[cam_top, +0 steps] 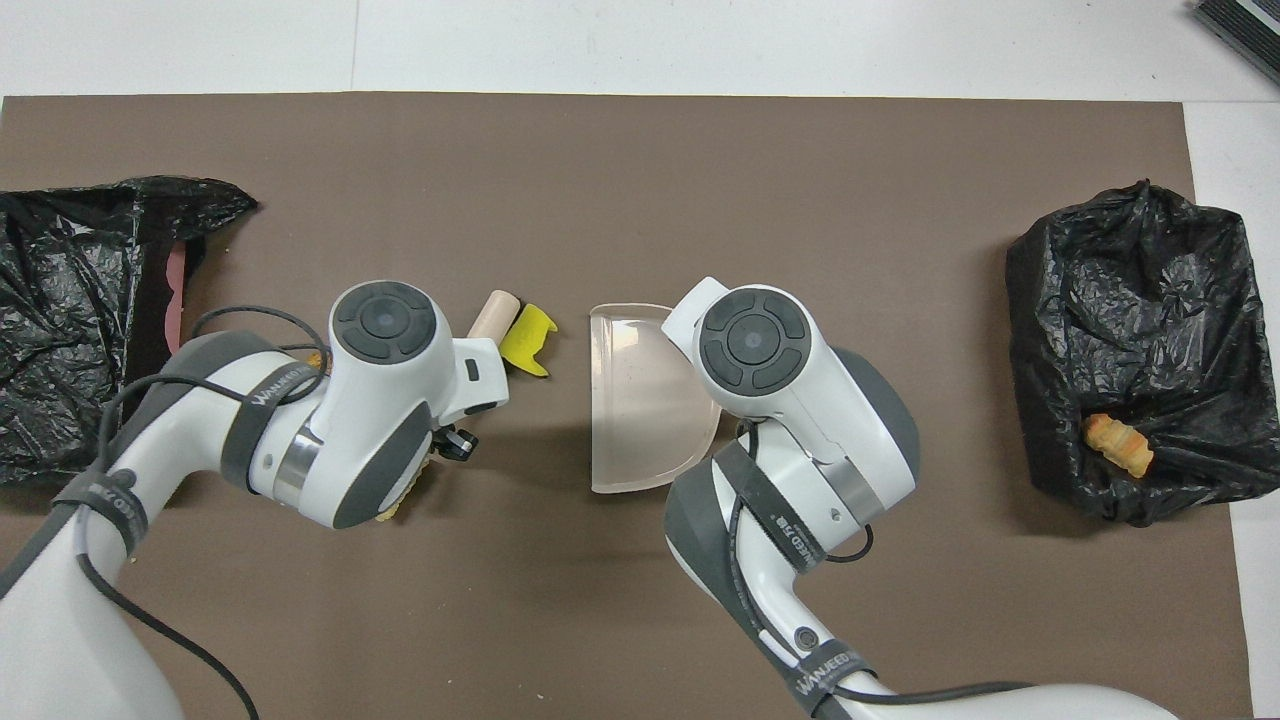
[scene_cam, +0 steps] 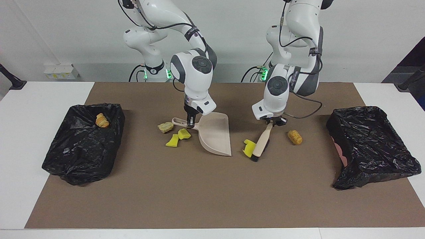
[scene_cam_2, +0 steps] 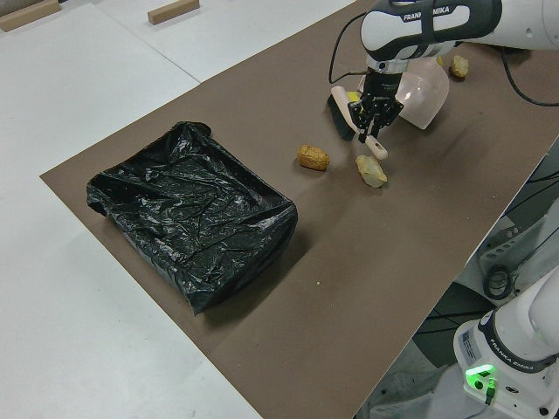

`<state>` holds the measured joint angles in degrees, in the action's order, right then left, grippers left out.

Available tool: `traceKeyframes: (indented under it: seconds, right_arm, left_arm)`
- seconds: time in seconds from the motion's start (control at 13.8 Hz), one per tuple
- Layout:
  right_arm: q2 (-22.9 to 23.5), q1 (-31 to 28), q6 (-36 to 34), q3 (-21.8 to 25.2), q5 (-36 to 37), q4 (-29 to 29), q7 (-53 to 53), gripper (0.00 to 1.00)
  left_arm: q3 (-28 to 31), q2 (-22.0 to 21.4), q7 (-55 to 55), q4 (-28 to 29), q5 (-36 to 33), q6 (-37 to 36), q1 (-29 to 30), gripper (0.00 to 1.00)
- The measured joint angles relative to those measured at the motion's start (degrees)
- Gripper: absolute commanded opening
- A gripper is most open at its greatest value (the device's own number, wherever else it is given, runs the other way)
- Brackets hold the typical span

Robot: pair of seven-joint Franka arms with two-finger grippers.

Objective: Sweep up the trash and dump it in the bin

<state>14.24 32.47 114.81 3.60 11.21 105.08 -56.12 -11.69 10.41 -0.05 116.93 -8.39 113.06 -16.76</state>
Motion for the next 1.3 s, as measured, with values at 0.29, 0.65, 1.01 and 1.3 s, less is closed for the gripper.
traceKeyframes:
  seconds: [0.29,0.65,1.01,1.3]
  right_arm:
    - [0.0,0.0,0.0,0.0,0.0,0.0,0.0,0.0]
    - [0.0,0.0,0.1,0.0,0.0,0.1,0.0,0.0]
    - [0.0,0.0,0.1,0.0,0.0,0.1,0.0,0.0]
    - [0.0,0.0,0.1,0.0,0.0,0.1,0.0,0.0]
  left_arm:
    - [-7.9,-0.5,-10.1,0.1,3.8,0.3,-1.7,0.0]
    - [-9.1,-5.2,-16.7,-2.4,5.8,-2.4,-1.5,0.0]
    - [-2.6,-12.2,-17.1,-2.5,5.8,-17.0,2.8,0.0]
    - [6.2,-13.7,-19.6,-0.8,5.8,-20.5,4.3,0.0]
